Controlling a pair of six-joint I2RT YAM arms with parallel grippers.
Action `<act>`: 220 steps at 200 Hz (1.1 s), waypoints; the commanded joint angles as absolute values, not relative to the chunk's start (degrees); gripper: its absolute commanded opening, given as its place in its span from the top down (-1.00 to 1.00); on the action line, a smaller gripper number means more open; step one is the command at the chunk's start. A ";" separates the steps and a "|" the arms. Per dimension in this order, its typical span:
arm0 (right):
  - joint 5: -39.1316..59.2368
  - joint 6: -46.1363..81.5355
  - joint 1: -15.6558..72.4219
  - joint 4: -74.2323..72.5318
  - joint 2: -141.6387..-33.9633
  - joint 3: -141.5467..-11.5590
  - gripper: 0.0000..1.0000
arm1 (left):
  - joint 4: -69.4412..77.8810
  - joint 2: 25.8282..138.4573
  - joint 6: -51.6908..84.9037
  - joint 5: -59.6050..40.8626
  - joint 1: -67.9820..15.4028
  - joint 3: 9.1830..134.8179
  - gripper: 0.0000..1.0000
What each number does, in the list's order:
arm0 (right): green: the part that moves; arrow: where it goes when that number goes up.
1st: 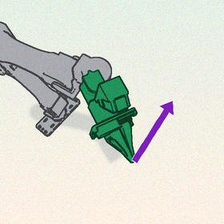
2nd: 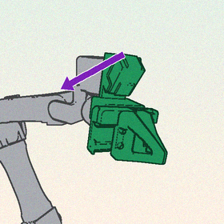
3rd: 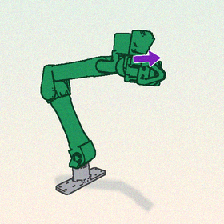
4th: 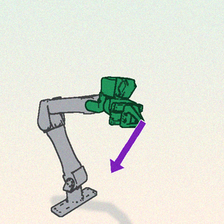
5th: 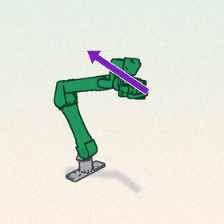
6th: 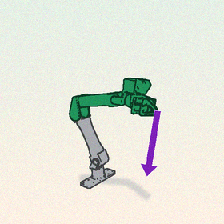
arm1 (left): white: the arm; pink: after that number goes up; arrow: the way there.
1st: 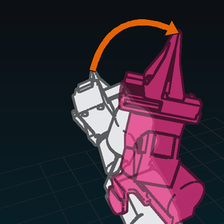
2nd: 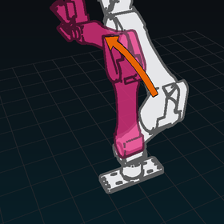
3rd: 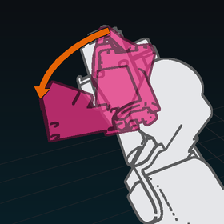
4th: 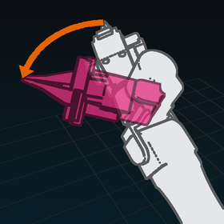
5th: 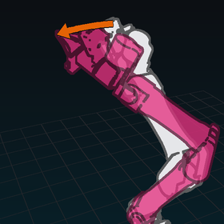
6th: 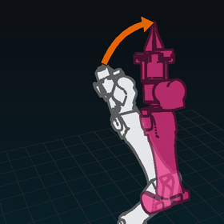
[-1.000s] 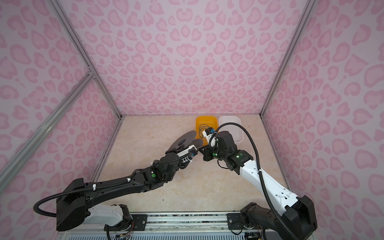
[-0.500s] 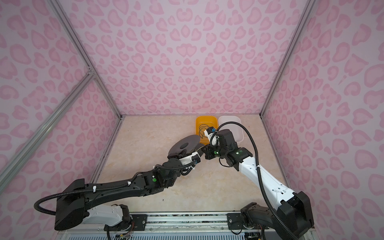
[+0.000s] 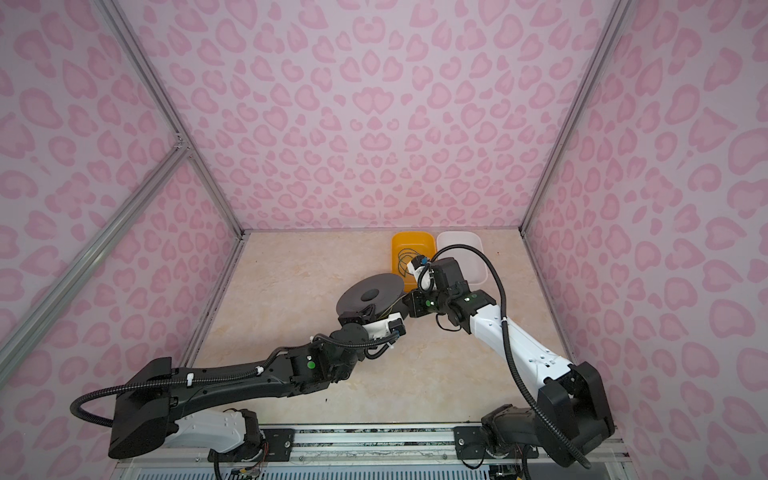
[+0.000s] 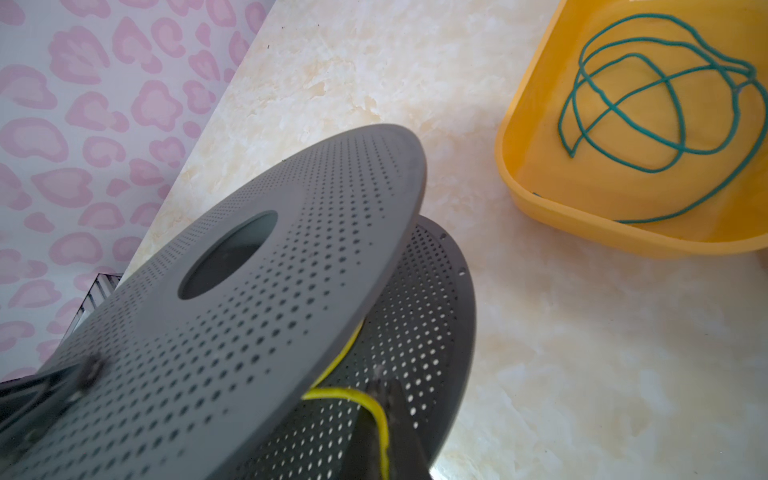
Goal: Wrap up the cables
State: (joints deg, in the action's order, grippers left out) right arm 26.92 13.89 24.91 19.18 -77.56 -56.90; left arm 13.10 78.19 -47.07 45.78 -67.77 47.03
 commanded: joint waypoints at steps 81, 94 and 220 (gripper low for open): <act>31.31 20.35 22.33 8.80 -81.09 -57.21 1.00 | 10.49 79.02 -50.65 49.92 -70.48 48.36 0.92; 33.41 21.46 22.43 8.57 -82.09 -57.43 1.00 | 12.39 79.01 -50.97 49.77 -70.83 48.47 0.92; 38.49 25.98 23.88 11.83 -88.02 -61.92 1.00 | 15.03 81.80 -55.24 48.12 -72.50 50.51 0.92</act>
